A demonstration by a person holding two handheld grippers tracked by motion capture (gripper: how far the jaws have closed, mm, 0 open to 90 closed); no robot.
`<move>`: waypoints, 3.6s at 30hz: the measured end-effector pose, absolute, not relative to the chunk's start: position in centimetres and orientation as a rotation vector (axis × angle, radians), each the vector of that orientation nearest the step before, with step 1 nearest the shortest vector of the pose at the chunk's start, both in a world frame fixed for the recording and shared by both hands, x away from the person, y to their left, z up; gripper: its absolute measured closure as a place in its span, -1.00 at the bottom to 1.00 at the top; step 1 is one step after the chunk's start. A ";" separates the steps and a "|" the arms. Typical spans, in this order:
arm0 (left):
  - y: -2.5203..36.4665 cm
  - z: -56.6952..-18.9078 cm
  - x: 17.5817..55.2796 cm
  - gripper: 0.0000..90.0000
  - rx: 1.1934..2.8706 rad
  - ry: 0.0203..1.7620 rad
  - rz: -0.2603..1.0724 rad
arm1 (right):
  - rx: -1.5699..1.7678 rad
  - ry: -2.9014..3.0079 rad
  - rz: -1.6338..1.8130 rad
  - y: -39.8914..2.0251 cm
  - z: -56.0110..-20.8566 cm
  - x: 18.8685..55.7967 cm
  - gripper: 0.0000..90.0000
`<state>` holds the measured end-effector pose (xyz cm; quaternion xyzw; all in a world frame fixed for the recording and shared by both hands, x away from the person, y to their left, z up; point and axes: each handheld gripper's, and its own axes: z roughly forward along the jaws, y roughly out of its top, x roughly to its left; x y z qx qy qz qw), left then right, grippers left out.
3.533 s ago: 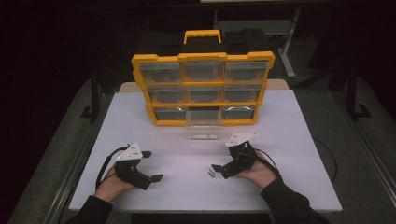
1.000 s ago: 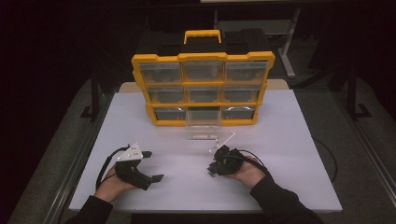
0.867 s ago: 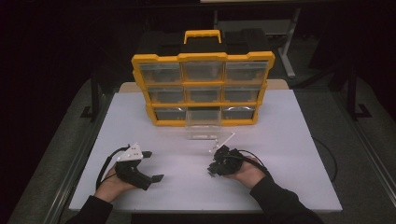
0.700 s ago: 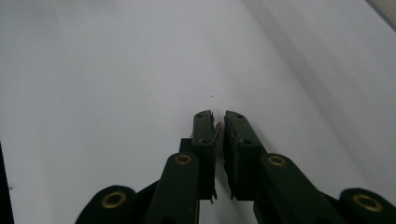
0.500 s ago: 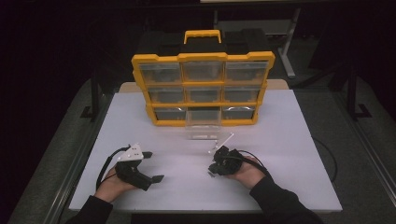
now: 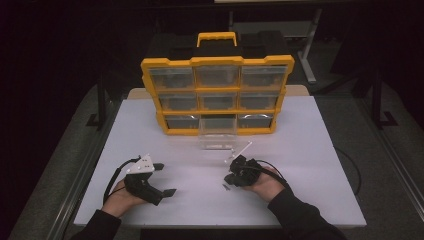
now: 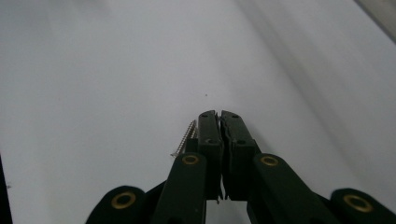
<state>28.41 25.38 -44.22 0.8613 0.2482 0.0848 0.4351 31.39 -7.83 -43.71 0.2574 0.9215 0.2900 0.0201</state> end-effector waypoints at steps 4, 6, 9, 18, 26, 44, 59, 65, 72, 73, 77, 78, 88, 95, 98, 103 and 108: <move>25.4 -44.2 28.4 -1.00 2.141 0.619 0.213 | 0.817 2.853 0.911 -8.1 -43.5 31.5 0.91; 25.4 -44.2 28.4 -1.00 2.141 0.619 0.213 | 0.824 2.848 0.918 -8.3 -43.3 31.6 0.97; 25.4 -44.3 28.4 -1.00 2.139 0.620 0.214 | 0.824 2.844 0.918 -8.5 -43.1 31.6 0.97; 25.5 -44.2 28.4 -1.00 2.135 0.623 0.215 | 0.823 2.836 0.924 -8.6 -42.8 31.7 0.97; 25.5 -44.2 28.4 -1.00 2.135 0.626 0.216 | 0.810 2.844 0.919 -8.5 -43.0 31.8 0.95; 25.5 -44.2 28.4 -1.00 2.134 0.626 0.216 | 0.764 2.876 0.858 -7.6 -43.9 32.1 0.92; 25.5 -44.2 28.3 -1.00 2.140 0.625 0.229 | 0.789 2.848 0.906 -8.2 -42.4 32.6 0.93; 25.5 -44.3 28.3 -1.00 2.139 0.626 0.223 | 0.811 2.837 0.917 -8.8 -41.6 33.1 0.93; 25.5 -44.2 28.3 -1.00 2.132 0.633 0.216 | 0.841 2.825 0.927 -9.5 -40.7 33.6 0.93; 25.5 -44.2 28.3 -1.00 2.132 0.634 0.216 | 0.839 2.825 0.928 -9.6 -40.6 33.6 0.93; 25.5 -44.2 28.3 -1.00 2.133 0.637 0.217 | 0.861 2.812 0.937 -10.2 -40.1 34.0 0.93; 25.5 -44.2 28.3 -1.00 2.133 0.637 0.217 | 0.861 2.812 0.937 -10.2 -40.1 34.0 0.93; 25.5 -44.1 28.4 -1.00 2.130 0.654 0.208 | 0.886 2.786 0.946 -11.6 -38.7 34.7 0.93; 25.5 -44.2 28.3 -1.00 2.114 0.659 0.199 | 0.893 2.764 0.968 -12.5 -37.6 35.1 0.93; 25.5 -44.2 28.3 -1.00 2.114 0.657 0.200 | 0.903 2.756 0.972 -12.8 -37.1 35.4 0.93; 25.5 -44.2 28.3 -1.00 2.123 0.650 0.213 | 0.915 2.737 0.991 -13.5 -36.2 35.8 0.93; 25.4 -44.2 28.3 -1.00 2.127 0.648 0.220 | 0.922 2.713 1.021 -14.0 -35.2 36.4 0.93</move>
